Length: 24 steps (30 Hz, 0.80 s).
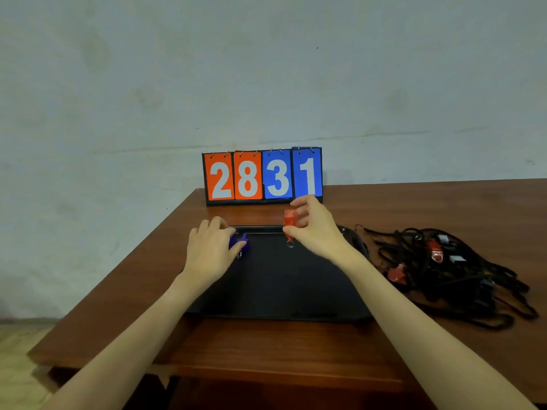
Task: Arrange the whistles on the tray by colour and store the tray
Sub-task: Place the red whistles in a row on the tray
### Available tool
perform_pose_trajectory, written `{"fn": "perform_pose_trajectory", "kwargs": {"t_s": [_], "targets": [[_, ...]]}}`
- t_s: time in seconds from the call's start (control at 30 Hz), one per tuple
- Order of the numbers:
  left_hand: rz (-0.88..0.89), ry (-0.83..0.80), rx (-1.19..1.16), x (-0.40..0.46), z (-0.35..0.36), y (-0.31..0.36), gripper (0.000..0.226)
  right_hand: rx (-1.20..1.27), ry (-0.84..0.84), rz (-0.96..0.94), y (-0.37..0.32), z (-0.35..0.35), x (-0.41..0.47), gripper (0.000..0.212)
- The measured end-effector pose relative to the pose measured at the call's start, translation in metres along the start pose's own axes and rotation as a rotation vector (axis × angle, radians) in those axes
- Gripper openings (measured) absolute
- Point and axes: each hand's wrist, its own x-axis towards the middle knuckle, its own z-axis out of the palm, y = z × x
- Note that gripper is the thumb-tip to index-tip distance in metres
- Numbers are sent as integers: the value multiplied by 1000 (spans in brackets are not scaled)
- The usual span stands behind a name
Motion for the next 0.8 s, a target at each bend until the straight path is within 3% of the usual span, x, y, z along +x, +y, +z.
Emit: {"fn": "perform_pose_trajectory", "kwargs": {"t_s": [0.1,0.2,0.5,0.8], "targets": [[219,-64,-11,-10,-1,-10,39,-43,-45,15,2,5,5,52],[322,-134,19,-11,3,-15,43,-75,-61,44,4,12,10,48],[340,-174,21,3,6,-21,43,-177,-67,55,6,16,20,48],[241,-110,-96,4,7,-30,46,-148,-165,123,8,30,22,51]]}}
